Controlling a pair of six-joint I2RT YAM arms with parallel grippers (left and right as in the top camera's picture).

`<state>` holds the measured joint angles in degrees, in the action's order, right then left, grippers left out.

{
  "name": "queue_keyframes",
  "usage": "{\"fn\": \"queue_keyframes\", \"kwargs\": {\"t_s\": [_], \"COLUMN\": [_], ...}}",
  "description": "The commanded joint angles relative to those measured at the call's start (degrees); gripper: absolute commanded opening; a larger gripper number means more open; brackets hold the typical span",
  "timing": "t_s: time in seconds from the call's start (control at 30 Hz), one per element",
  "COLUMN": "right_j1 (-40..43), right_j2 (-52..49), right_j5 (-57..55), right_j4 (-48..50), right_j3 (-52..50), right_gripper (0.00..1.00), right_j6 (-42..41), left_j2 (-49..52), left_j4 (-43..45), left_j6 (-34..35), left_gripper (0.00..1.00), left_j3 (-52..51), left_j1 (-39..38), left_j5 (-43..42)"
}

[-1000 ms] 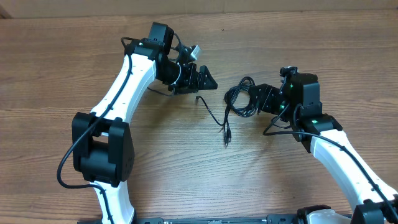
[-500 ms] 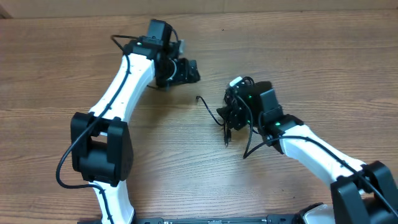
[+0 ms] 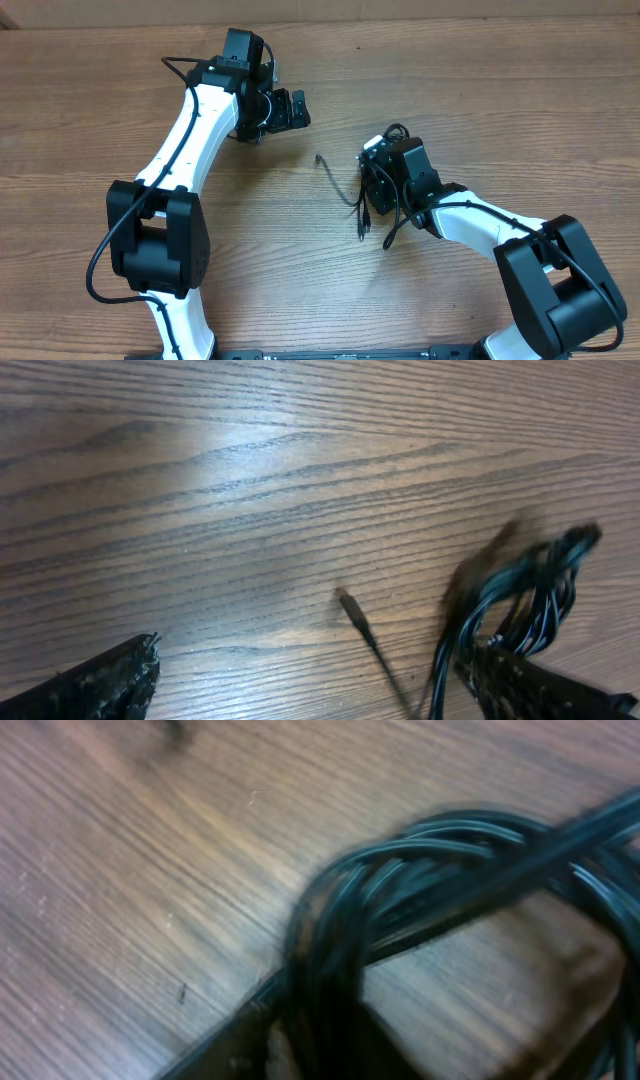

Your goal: Untangle cables

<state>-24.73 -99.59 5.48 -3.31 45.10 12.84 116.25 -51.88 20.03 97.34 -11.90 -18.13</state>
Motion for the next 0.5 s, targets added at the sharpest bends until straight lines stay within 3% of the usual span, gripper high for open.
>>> {"fn": "queue_keyframes", "kwargs": {"t_s": [0.0,0.4,0.47], "right_j1": [0.0,0.0,0.0], "right_j2": [-0.2,7.5,8.9], "right_j5": [2.6,22.7,25.4], "right_j4": [-4.9,-23.3,-24.4], "right_j3": [0.3,8.3,11.3], "right_gripper": [0.05,0.04,0.09], "right_j6": [-3.4,-7.1,-7.1], "left_j2": [-1.6,-1.6,-1.6], "left_j4": [-0.2,-0.3,-0.4], "left_j6": [0.9,-1.2,-2.3], "left_gripper": [1.0,1.0,1.0], "left_j3": [0.6,0.6,0.6], "left_j1": [-0.2,-0.2,-0.2], "left_j5": [1.0,0.9,0.1]}}
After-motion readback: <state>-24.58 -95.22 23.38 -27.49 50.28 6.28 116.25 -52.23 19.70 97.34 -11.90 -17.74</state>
